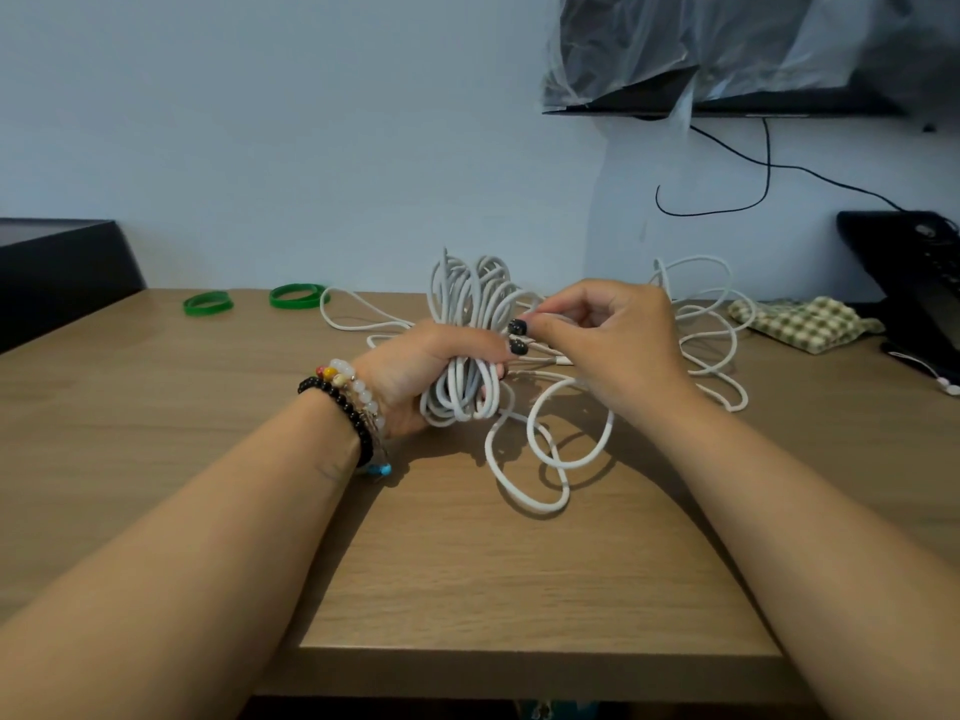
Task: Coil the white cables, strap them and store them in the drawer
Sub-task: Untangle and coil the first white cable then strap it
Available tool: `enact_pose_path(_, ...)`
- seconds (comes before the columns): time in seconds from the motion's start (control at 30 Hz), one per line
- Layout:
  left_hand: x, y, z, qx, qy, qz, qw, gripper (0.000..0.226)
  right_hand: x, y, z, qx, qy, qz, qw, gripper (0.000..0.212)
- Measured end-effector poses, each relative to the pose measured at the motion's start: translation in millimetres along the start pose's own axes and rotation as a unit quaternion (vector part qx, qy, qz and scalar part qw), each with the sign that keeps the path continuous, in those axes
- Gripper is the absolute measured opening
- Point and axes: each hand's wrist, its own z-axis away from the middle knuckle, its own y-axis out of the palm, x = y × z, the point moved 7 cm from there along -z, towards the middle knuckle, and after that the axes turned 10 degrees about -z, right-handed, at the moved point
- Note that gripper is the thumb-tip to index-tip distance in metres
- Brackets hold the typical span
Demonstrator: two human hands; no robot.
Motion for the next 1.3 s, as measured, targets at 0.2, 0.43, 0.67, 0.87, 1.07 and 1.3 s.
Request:
enact_pose_path(0.2,2,4,-1,0.039,-0.021,0.044,0.998,0.016,2,-1,0,-0.005,-0.028,0.013,1.000,0.012)
enact_pose_path(0.43,-7,-18,-5,-0.090,0.061,0.106,0.988,0.033,-5,1,-3,0.020,-0.029,0.074,0.997,0.012)
enact_pose_path(0.67,-16,-61,0,-0.244,0.141,0.245,0.928,0.022,-19,2,-9,0.034,-0.007,0.127,0.991,0.016)
enact_pose_path(0.87,-15,-70,2,-0.266,0.146,0.260,0.917,0.018,-23,2,-10,0.069,0.017,0.126,0.989,0.016)
enact_pose_path(1.07,-7,-56,-6,-0.252,0.103,0.087,0.958,0.024,-7,-3,-7,0.030,-0.055,0.042,0.997,0.021)
enact_pose_path(1.3,-8,-25,-5,-0.213,0.110,-0.122,0.963,0.044,-2,14,0,0.096,-0.111,0.110,0.983,0.018)
